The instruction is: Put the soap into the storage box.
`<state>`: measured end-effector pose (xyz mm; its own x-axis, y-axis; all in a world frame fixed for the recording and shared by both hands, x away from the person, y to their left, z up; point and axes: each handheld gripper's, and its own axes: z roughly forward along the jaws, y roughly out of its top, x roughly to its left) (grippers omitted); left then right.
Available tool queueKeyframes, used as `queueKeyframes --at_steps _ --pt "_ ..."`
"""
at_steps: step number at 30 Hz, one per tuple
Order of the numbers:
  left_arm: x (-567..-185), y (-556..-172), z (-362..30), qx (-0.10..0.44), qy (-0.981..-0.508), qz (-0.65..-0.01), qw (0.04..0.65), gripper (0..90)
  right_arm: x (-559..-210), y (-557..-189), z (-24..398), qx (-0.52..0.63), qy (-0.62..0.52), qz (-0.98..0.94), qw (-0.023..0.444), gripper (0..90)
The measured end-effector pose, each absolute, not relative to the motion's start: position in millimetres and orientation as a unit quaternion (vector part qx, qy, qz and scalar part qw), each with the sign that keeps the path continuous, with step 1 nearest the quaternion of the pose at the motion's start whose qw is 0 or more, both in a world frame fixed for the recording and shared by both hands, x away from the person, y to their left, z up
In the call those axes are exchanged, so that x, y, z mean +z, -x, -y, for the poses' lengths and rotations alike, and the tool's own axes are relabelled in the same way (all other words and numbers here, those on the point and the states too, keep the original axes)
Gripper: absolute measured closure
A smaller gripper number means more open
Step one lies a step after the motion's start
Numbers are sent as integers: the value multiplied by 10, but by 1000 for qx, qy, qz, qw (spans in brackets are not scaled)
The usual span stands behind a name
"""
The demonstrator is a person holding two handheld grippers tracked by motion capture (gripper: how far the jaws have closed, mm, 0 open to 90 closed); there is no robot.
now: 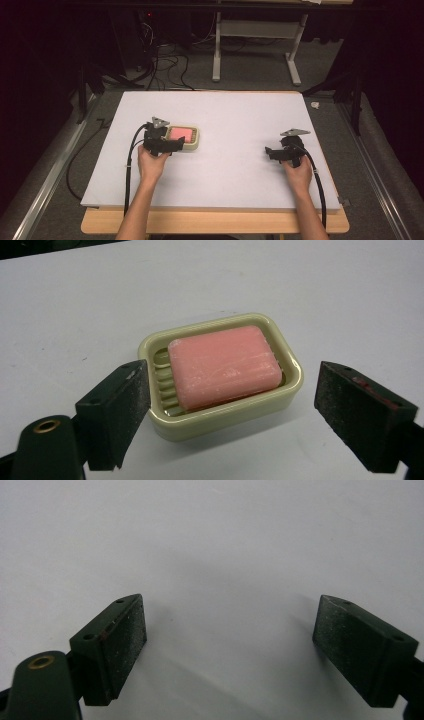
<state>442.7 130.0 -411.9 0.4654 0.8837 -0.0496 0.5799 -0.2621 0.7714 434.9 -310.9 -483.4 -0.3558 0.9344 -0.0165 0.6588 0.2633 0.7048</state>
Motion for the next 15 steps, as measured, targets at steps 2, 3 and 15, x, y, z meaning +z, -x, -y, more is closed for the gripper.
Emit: queueKeyframes --at_steps 2,3,15 --pt "-4105 -4404 -1310 203 -768 -474 380 154 -4834 -4349 3110 310 -522 -763 223 143" --pt "-4100 -4396 -1312 203 -768 -474 379 154 -4834 -4348 3109 310 -522 -763 223 144" --pt "-4038 -4270 -1349 207 -768 -466 388 154 -4834 -4348 3109 309 -522 -763 223 143"
